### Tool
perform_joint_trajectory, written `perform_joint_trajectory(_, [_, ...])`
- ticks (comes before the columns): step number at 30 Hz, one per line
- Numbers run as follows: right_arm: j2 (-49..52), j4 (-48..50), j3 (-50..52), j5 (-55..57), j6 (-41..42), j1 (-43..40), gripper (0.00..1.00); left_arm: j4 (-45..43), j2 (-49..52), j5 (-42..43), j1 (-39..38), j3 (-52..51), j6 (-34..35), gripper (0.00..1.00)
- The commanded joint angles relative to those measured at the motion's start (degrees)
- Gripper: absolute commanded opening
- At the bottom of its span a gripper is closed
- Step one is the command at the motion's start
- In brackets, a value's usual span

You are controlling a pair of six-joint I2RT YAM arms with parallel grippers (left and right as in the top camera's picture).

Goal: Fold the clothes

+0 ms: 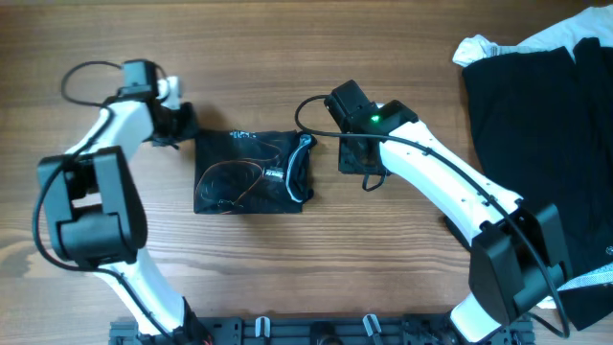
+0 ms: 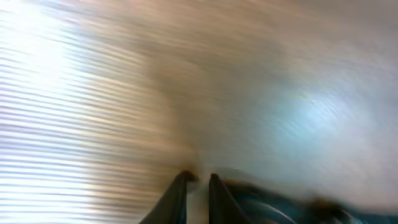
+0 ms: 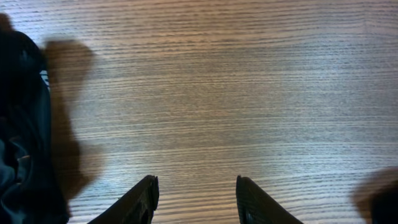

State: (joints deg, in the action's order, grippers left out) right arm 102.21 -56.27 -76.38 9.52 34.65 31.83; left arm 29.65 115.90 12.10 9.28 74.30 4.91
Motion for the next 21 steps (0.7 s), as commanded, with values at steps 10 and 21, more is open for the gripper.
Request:
perform_joint_trajectory(10, [-0.98, 1.62, -0.17, 1.22, 0.46, 0.00, 0.46, 1.18, 1.01, 14.64, 22.91, 9.49, 5.01, 0.31])
perform_joint_trajectory(21, [-0.98, -0.17, -0.17, 0.74, 1.92, -4.42, 0.47, 16.24, 1.22, 16.04, 8.63, 8.24, -7.78, 0.66])
